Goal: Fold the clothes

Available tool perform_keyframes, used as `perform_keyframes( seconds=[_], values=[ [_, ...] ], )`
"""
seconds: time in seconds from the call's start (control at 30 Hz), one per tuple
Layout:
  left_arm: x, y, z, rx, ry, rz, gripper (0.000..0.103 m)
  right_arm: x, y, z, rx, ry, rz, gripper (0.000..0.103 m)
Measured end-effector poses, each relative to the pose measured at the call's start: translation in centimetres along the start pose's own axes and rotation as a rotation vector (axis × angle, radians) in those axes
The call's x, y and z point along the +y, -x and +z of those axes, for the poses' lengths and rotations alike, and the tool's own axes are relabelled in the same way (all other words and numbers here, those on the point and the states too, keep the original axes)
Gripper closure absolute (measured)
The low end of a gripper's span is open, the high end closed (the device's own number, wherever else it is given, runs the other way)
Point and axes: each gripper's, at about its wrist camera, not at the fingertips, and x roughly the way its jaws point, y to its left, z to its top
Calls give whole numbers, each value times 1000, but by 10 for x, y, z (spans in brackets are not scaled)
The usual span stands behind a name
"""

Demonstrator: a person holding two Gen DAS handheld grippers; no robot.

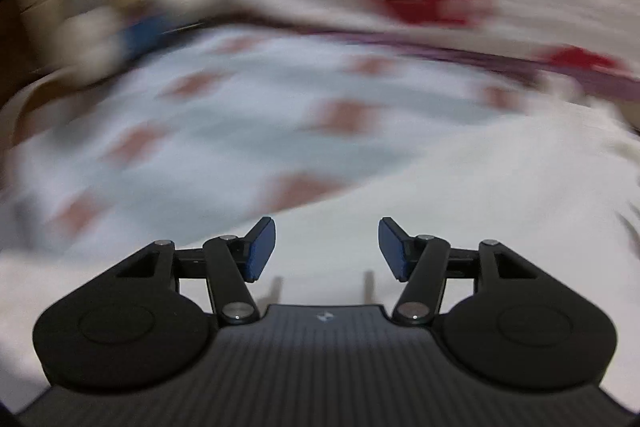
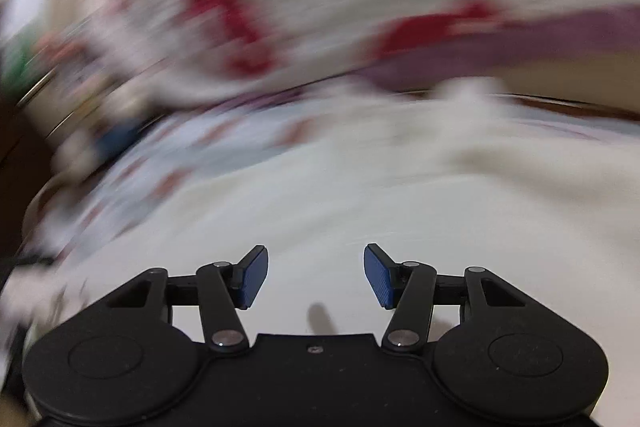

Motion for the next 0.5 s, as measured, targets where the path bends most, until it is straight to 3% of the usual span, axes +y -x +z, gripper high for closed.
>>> perform_keyframes(
  seconds=[0.2,0.33,0.4,0.5],
  values=[
    [-190,-34,24,30,-252,-430,43,-122,85,3,-171,-175,-302,44],
    [-291,-55,20,40,-385,-538,43,-187,135,-1,-218,-316,-530,44],
    [-316,-68,21,60,-393,-545,43,-213,157,2,-218,-349,-642,44],
    [-336,-86,20,104,-376,-558,43,-239,183,18,-198,-281,-757,44]
  ],
)
